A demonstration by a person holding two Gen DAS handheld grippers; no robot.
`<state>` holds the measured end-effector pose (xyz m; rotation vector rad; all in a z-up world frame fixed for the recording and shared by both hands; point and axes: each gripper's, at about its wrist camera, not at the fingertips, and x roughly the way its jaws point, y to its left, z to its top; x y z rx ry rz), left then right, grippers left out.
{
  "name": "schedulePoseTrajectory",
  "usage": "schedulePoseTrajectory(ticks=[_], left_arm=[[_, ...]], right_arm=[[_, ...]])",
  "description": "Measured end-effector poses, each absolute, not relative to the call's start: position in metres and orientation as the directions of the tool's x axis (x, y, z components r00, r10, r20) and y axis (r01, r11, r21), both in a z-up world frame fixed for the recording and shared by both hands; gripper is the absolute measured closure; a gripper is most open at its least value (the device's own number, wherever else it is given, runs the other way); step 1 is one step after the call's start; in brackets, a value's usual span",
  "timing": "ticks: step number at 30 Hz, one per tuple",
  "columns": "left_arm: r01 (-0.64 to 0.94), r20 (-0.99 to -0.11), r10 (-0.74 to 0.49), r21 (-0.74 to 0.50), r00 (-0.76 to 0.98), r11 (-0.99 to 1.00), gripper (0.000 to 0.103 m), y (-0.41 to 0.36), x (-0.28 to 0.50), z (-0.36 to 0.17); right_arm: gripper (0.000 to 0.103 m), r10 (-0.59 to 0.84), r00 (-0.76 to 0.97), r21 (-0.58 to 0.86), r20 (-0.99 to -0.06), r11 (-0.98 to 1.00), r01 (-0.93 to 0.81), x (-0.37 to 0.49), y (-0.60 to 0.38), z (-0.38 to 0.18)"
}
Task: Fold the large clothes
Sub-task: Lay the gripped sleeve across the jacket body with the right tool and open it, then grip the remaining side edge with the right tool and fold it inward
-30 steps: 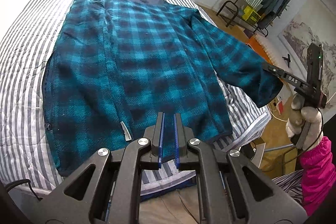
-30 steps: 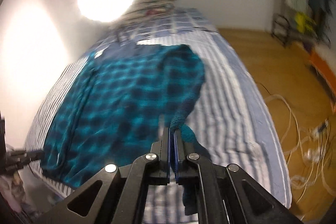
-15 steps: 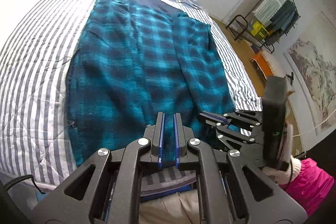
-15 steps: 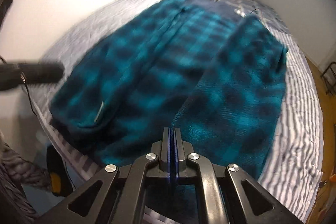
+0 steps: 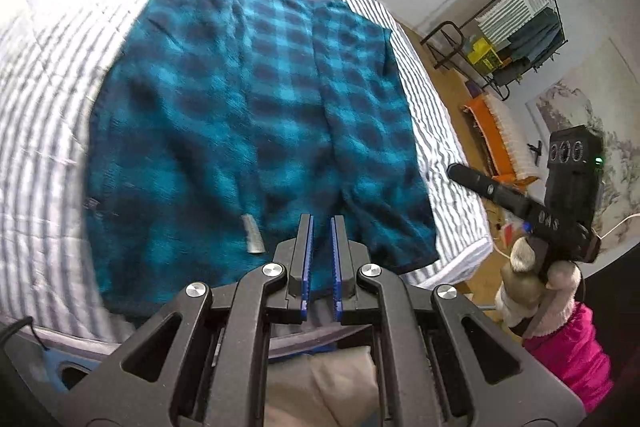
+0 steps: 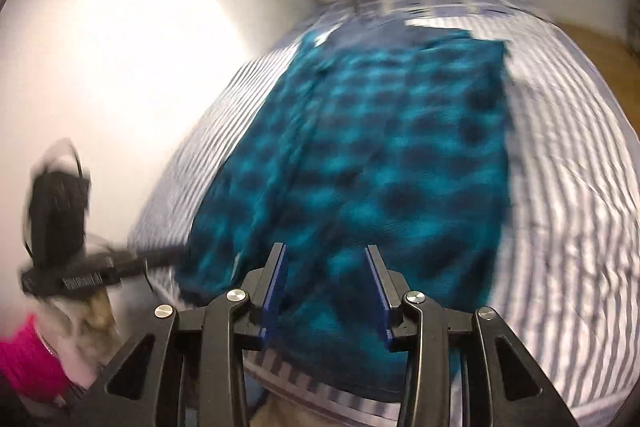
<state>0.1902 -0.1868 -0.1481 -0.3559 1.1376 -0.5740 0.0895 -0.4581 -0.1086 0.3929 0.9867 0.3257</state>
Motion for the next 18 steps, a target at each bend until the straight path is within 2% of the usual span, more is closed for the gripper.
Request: schedulePoseTrajectory(ticks=[2,3,11,12,13,14,16,18], left_arm=[[0.234,-0.742,-0.613,-0.567,0.27,0.79,0.081,-0.197,0.192,-0.154],[0.227,-0.739,-0.623,-0.58,0.256,0.782,0.078,-0.203,0.193,-0.158],[0.231,-0.762,-0.631,-0.594,0.144,0.77,0.077,-0.252,0.198,-0.189],[0.231,-0.765,-0.63,-0.594,0.135,0.771,0.077,-0.255,0.198,-0.193],[0.235,-0.769,-0.628,-0.592,0.123,0.771,0.077,-0.26,0.199,-0.198],[0.244,-0.778,-0.618,-0.582,0.113,0.776,0.081,-0.265,0.199,-0.202],[0.258,-0.791,-0.604,-0.565,0.102,0.784,0.089,-0.271,0.196,-0.209],[0.264,-0.792,-0.604,-0.565,0.094,0.782,0.089,-0.273,0.194,-0.213]], right_arm=[[0.06,0.417,0.505,0.469,-0.756,0.883,-0.029,0.094,-0.474,-0.12],[0.061,0.414,0.492,0.47,-0.766,0.883,-0.012,0.096,-0.477,-0.126],[0.061,0.475,0.405,0.554,-0.782,0.827,0.1,0.109,-0.497,-0.18],[0.065,0.484,0.4,0.563,-0.778,0.82,0.102,0.11,-0.498,-0.184],[0.074,0.496,0.395,0.572,-0.773,0.814,0.098,0.113,-0.496,-0.187],[0.098,0.493,0.389,0.567,-0.778,0.818,0.098,0.113,-0.495,-0.188],[0.101,0.483,0.406,0.569,-0.775,0.814,0.117,0.112,-0.498,-0.184],[0.101,0.484,0.44,0.583,-0.756,0.804,0.118,0.108,-0.509,-0.174]])
